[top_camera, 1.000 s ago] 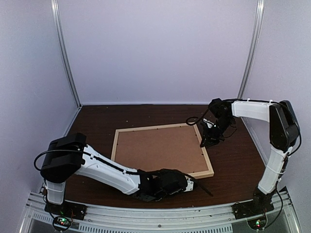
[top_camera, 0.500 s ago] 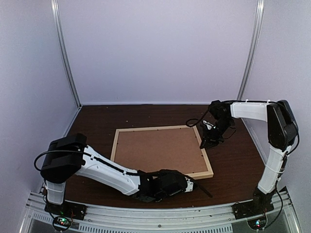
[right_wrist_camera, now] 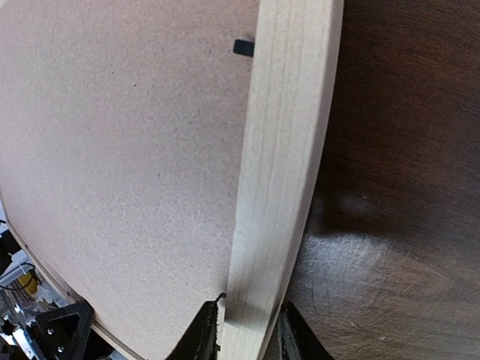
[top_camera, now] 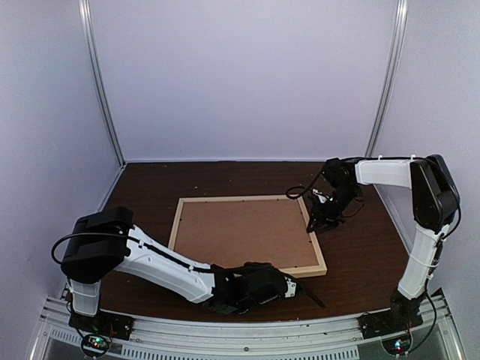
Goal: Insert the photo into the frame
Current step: Pick up the photo frame from the center of the board.
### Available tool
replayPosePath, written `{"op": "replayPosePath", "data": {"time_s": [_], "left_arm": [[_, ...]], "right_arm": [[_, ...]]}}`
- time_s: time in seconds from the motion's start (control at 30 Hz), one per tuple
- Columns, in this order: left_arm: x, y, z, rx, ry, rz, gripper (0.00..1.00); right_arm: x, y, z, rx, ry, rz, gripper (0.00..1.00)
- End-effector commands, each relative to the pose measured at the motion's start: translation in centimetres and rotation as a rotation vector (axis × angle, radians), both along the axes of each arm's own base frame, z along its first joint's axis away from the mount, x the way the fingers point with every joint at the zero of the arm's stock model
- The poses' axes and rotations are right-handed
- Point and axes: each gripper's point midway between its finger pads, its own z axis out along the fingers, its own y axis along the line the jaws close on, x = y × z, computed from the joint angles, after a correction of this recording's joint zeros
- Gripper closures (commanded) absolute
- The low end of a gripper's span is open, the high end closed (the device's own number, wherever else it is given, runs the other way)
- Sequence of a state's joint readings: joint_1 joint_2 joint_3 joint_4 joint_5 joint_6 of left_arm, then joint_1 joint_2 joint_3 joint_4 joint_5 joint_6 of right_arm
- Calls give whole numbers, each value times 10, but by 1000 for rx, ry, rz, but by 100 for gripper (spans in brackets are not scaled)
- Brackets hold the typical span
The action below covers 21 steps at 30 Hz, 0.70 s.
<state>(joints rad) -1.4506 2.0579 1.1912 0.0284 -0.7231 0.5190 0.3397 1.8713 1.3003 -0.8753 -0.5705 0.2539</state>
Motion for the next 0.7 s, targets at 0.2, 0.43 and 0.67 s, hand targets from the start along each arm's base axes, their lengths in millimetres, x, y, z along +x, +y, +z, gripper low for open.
{"op": "replayPosePath", "data": {"time_s": [0.2,0.43,0.67], "left_arm": [[5,-2,68,-37,-63,-13,86],[7,-3,109,-40,-97,-19,95],[16,0,150,-42,-106,-13,98]], "right_arm": [[14,-4,60,51,-116,-9,58],[23,-10,114,75,-234,-36,56],[30,-15,141,94,-301,-57,56]]}}
